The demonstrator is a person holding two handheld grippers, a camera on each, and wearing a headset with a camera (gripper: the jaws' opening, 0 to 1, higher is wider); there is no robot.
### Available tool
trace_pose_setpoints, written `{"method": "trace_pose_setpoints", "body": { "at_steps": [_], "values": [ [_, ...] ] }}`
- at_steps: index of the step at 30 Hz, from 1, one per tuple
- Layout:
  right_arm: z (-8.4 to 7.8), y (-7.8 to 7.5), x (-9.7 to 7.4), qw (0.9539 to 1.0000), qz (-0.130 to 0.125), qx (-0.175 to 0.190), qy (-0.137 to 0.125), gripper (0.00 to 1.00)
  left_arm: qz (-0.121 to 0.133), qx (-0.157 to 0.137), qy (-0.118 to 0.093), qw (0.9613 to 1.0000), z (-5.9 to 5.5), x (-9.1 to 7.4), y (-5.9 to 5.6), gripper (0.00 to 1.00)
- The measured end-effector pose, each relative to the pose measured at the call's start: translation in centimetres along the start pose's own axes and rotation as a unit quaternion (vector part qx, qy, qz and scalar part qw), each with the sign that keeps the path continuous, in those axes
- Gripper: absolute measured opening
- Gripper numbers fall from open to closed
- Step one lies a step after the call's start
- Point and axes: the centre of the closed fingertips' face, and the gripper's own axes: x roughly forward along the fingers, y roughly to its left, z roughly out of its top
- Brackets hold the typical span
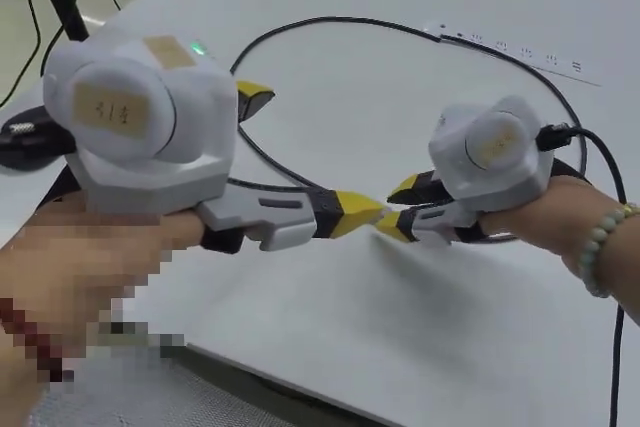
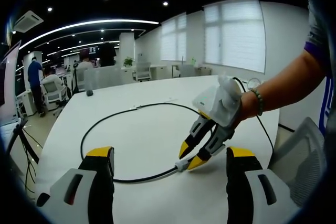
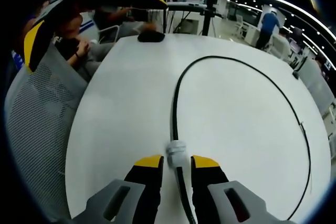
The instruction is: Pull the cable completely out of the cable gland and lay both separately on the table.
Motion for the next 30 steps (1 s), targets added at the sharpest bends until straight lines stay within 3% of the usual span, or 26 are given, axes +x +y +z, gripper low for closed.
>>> {"method": "trace_pose_setpoints", "body": {
  "at_steps": [17, 30],
  "values": [
    [-0.75, -0.21, 0.71, 0.9997, 0.011, -0.011, 0.021, 0.09, -0.002, 0.000, -0.001, 1.0000, 0.17, 0.32, -0.23, 0.88],
    [-0.65, -0.78, 0.54, 0.9999, 0.006, -0.009, 0.012, 0.08, -0.003, 0.006, 0.010, 0.9999, -0.29, -0.05, -0.26, 0.88]
  ]
}}
